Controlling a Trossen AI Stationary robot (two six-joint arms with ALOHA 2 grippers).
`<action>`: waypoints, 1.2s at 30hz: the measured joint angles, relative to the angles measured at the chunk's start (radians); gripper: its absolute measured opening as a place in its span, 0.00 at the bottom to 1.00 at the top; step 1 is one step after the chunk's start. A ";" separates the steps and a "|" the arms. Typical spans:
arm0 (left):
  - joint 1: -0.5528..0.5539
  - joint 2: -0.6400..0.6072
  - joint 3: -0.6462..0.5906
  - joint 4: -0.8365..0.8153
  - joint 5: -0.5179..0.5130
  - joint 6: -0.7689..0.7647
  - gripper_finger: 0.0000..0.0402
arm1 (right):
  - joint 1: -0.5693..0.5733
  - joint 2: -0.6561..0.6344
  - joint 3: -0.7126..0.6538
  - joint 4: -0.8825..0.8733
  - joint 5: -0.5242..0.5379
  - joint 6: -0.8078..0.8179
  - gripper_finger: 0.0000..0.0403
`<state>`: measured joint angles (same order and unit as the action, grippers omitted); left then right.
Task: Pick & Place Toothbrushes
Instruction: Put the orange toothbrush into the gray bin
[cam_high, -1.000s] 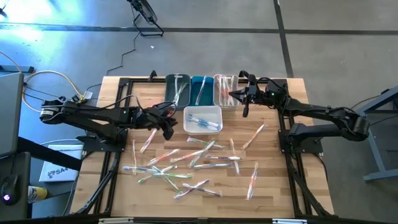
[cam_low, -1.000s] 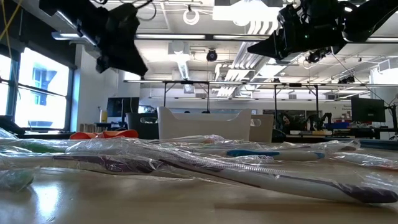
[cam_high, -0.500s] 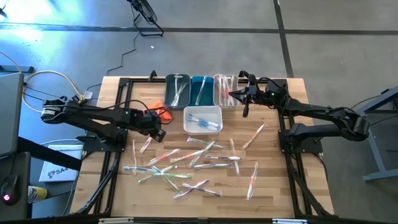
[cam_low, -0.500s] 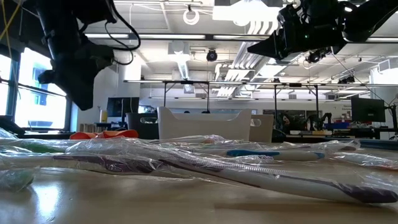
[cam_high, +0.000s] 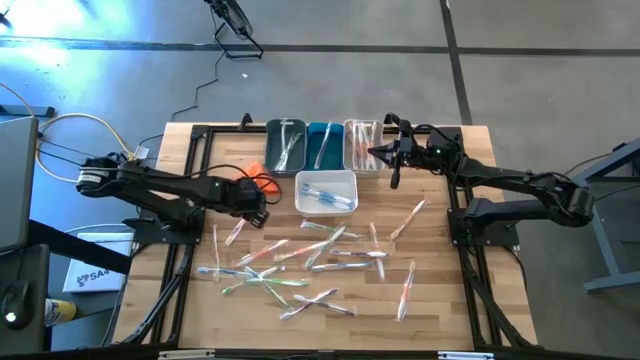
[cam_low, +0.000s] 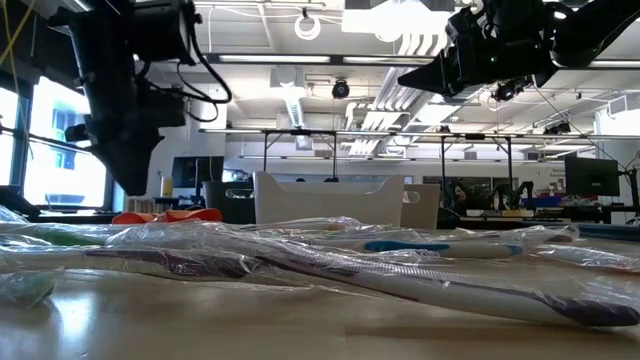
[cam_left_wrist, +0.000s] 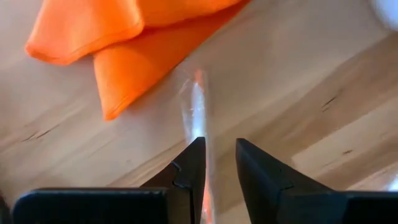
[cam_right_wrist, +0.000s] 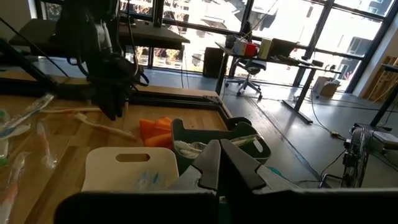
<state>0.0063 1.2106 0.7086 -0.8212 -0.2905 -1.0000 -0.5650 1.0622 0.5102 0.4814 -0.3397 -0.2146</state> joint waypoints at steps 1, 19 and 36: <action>0.000 0.012 0.000 -0.001 0.000 0.000 0.21 | 0.000 0.000 0.000 0.000 0.000 0.000 0.01; 0.000 0.228 0.000 0.018 0.076 0.000 0.21 | 0.000 0.000 0.000 -0.002 0.000 0.000 0.01; 0.000 0.275 0.003 0.037 0.099 0.008 0.14 | 0.000 0.000 0.000 -0.003 0.000 0.000 0.01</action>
<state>0.0063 1.4860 0.7113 -0.7846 -0.1920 -0.9921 -0.5648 1.0622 0.5102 0.4782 -0.3396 -0.2146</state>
